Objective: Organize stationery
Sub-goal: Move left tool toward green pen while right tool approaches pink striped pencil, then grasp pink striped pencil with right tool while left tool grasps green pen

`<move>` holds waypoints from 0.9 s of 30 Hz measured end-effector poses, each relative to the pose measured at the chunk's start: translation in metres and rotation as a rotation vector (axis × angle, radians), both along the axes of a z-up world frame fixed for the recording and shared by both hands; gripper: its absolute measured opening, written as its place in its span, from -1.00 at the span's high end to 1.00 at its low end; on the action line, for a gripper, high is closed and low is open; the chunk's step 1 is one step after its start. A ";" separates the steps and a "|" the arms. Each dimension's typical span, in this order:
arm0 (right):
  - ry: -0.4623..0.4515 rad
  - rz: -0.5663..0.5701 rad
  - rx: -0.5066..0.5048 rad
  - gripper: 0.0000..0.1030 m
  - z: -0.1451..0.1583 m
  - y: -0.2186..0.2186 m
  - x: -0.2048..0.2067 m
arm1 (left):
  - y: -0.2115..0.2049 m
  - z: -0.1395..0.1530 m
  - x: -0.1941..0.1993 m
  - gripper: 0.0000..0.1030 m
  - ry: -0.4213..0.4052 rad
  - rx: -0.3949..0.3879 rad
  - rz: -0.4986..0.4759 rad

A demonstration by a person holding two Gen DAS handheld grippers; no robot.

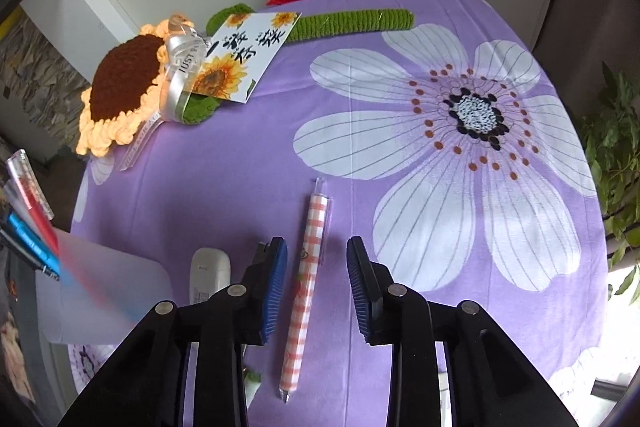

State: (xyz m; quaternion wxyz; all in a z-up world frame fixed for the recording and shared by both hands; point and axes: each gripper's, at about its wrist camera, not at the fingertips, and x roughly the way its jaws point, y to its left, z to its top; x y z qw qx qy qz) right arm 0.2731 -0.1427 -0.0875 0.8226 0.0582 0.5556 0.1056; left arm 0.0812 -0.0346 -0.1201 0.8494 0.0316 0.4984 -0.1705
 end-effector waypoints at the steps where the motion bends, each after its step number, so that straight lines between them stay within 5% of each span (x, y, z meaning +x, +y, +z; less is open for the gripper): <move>1: 0.005 0.000 -0.010 0.40 -0.003 0.002 0.002 | 0.000 0.000 -0.001 0.83 0.001 0.003 0.000; 8: -0.031 0.007 -0.106 0.41 -0.006 0.015 0.014 | -0.004 0.004 0.005 0.80 -0.009 0.024 0.017; 11: -0.036 0.025 -0.149 0.71 -0.007 0.019 0.017 | -0.010 0.008 0.009 0.56 -0.015 0.031 0.008; 20: -0.091 0.060 -0.033 0.73 0.022 -0.018 -0.029 | -0.028 0.005 0.030 0.40 -0.018 0.080 -0.008; 25: -0.147 0.061 0.023 0.72 0.043 -0.046 -0.069 | -0.030 0.004 0.040 0.44 -0.010 0.096 0.019; 27: -0.160 0.063 0.034 0.72 0.049 -0.052 -0.079 | -0.028 0.004 0.040 0.77 0.010 0.093 0.012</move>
